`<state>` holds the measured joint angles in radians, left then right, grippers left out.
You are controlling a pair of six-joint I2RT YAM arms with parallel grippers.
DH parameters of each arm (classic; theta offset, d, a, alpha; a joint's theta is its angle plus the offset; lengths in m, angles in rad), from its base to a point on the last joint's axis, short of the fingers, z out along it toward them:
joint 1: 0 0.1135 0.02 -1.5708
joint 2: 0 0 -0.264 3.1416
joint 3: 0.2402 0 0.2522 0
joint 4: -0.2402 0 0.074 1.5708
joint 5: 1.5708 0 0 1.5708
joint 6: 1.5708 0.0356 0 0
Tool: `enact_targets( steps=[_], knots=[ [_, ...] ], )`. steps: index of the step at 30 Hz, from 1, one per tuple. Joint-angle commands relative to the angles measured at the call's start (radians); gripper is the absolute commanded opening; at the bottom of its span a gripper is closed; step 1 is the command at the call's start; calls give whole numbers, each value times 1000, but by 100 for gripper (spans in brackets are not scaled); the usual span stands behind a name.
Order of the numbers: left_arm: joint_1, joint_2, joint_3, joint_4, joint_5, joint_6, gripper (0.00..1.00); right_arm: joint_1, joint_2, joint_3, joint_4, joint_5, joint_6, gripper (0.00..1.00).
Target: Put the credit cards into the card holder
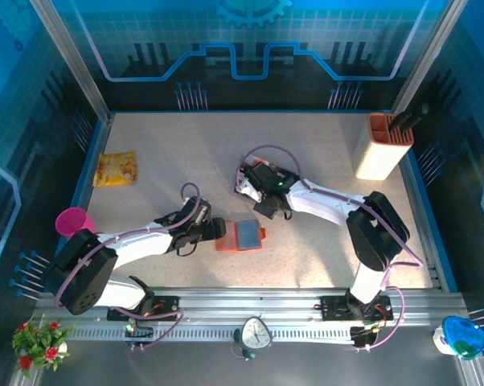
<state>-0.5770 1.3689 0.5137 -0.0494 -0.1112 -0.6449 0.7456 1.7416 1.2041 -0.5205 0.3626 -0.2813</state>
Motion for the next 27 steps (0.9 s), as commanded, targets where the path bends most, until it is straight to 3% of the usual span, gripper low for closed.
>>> enact_targets(
  steps=[1, 6, 11, 19, 27],
  knots=[
    [4, 54, -7, 39, 8, 25, 78, 20, -66, -5, 10, 15, -18, 0],
    [4, 51, -6, 36, 8, 28, 78, 46, -147, 3, 5, -32, 45, 0],
    [3, 48, -3, 25, 2, 33, 77, 45, -228, -41, 62, -181, 242, 0],
    [4, 41, 4, 6, -6, 38, 77, 42, -264, -230, 308, -421, 653, 0],
    [5, 30, 8, -9, -17, 40, 77, 31, -220, -396, 541, -534, 890, 0]
  ],
)
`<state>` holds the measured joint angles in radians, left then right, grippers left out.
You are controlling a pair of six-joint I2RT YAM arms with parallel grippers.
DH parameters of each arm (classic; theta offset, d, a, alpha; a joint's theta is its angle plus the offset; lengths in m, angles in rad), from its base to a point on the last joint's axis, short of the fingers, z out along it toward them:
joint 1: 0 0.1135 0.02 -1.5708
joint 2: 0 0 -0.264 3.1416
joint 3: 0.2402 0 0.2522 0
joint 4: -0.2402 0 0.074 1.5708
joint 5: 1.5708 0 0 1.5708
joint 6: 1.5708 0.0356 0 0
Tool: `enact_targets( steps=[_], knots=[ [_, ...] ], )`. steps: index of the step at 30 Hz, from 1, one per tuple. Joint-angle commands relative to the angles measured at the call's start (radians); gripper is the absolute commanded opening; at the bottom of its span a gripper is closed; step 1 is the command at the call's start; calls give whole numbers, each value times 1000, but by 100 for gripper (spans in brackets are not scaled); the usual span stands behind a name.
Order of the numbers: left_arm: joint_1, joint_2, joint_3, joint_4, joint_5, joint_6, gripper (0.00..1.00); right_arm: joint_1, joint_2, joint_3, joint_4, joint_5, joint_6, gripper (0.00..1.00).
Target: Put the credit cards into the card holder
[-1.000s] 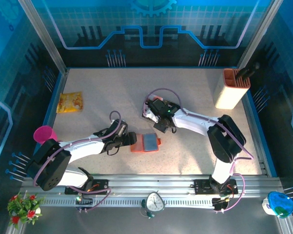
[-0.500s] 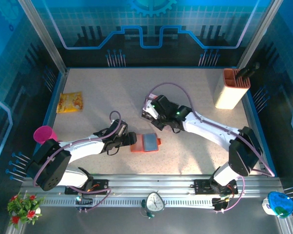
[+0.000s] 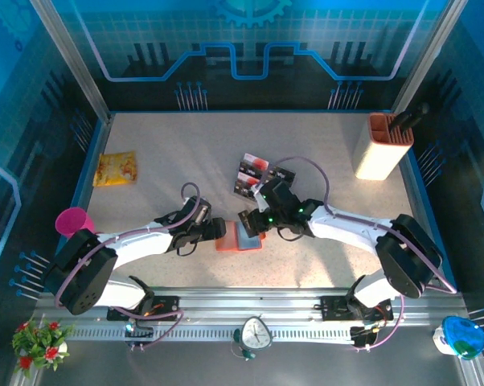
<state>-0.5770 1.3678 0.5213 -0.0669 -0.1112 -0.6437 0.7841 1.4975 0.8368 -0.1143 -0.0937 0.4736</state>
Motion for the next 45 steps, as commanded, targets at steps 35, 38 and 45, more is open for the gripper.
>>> enact_targets(
  steps=[35, 38, 45],
  knots=[
    [-9, -96, -34, -65, 38, 31, 78, -11, 162, -58, 255, -167, 234, 0],
    [-21, -67, -35, -61, 23, 36, 78, -13, 161, -55, 257, -171, 238, 0],
    [-50, -24, -36, -76, -36, 23, 77, -30, 122, -82, 283, -175, 261, 0]
  ],
)
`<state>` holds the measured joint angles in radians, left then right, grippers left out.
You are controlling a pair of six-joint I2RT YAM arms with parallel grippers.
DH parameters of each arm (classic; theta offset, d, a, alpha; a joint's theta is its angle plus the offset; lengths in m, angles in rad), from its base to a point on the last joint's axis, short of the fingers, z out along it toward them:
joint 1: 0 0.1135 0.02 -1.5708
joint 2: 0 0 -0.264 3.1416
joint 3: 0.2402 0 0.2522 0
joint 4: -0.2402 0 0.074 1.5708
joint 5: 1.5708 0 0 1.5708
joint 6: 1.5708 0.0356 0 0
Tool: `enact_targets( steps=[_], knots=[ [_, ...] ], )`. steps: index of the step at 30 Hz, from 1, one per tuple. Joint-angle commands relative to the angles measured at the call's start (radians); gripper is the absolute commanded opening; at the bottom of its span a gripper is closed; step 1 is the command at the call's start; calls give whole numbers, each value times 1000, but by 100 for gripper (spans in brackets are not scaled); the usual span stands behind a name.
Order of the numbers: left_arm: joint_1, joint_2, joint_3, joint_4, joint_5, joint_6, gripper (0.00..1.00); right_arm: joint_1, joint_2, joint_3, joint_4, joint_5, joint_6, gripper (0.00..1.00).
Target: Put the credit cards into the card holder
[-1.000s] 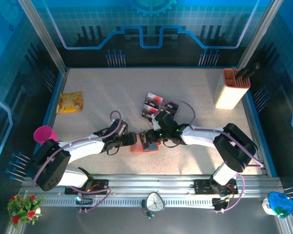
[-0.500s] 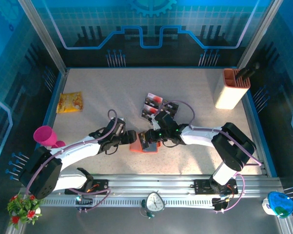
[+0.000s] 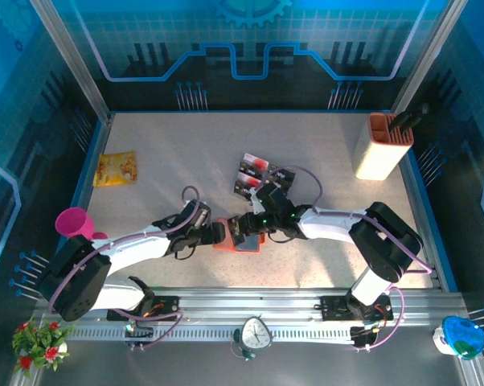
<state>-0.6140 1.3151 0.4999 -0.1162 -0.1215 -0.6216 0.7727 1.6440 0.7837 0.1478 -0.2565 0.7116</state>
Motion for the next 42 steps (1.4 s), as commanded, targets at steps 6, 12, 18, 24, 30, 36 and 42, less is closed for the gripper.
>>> enact_targets(
  steps=[6, 12, 18, 24, 30, 36, 42],
  knots=[
    [-25, 21, -31, -40, -63, -32, 77, -58, -95, -113, 127, 8, 98, 0],
    [-29, 16, -38, -51, -79, -43, 77, -63, -89, -184, 306, 18, 188, 0],
    [-27, 30, -40, -48, -80, -43, 77, -64, -48, -228, 441, 30, 254, 0],
    [-28, 42, -37, -40, -80, -41, 75, -63, -3, -251, 516, 32, 288, 0],
    [-28, 46, -38, -35, -78, -40, 73, -65, 7, -282, 542, 50, 296, 0],
    [-29, 54, -39, -30, -76, -36, 73, -64, 31, -288, 562, 33, 307, 0],
    [-29, 60, -43, -23, -74, -36, 72, -64, 82, -303, 641, 4, 349, 0]
  ],
)
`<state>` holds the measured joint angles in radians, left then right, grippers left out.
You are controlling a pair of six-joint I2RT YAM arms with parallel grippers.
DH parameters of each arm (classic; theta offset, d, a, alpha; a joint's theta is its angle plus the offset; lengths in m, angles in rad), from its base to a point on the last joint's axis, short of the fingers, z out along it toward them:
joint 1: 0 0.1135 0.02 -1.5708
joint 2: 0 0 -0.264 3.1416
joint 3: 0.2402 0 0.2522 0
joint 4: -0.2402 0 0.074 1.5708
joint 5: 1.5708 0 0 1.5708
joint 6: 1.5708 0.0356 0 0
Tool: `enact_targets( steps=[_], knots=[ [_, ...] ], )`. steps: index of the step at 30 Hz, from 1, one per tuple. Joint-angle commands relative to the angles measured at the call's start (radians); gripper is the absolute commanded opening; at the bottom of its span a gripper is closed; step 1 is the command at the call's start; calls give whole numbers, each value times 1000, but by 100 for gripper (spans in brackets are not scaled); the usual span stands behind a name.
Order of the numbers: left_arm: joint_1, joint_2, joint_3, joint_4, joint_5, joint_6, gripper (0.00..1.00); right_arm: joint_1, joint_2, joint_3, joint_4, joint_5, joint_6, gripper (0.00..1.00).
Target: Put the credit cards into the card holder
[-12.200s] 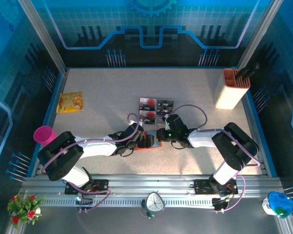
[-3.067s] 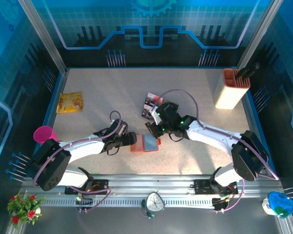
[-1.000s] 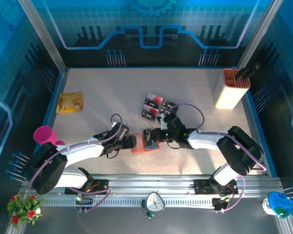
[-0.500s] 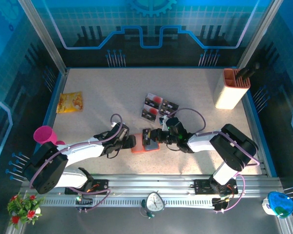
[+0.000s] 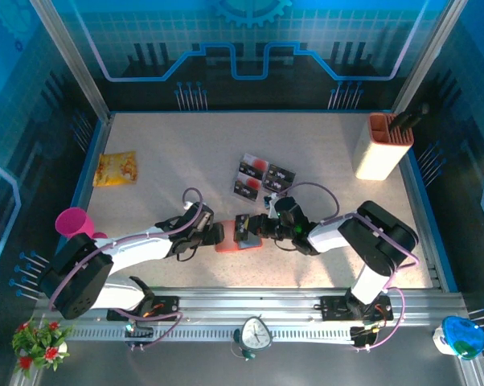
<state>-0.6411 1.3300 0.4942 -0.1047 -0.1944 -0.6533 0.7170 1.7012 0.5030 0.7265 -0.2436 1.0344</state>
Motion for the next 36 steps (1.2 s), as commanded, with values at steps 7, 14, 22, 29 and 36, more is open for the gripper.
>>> enact_targets(
  steps=[7, 14, 22, 29, 36],
  knots=[
    [-1, 46, -35, -30, -2, 0, 72, -8, 48, -29, 91, -29, 43, 0],
    [-1, 57, -34, -25, -2, 0, 72, -1, 49, -20, 63, -48, 30, 0],
    [-2, 67, -31, -19, 3, 1, 72, 5, 52, -16, 25, -60, 29, 0],
    [0, 71, -32, -16, 3, 3, 72, 5, 51, 0, -32, -73, 20, 0],
    [-2, 79, -32, -10, 3, 2, 71, 8, 38, 36, -126, -86, -4, 0]
  ],
)
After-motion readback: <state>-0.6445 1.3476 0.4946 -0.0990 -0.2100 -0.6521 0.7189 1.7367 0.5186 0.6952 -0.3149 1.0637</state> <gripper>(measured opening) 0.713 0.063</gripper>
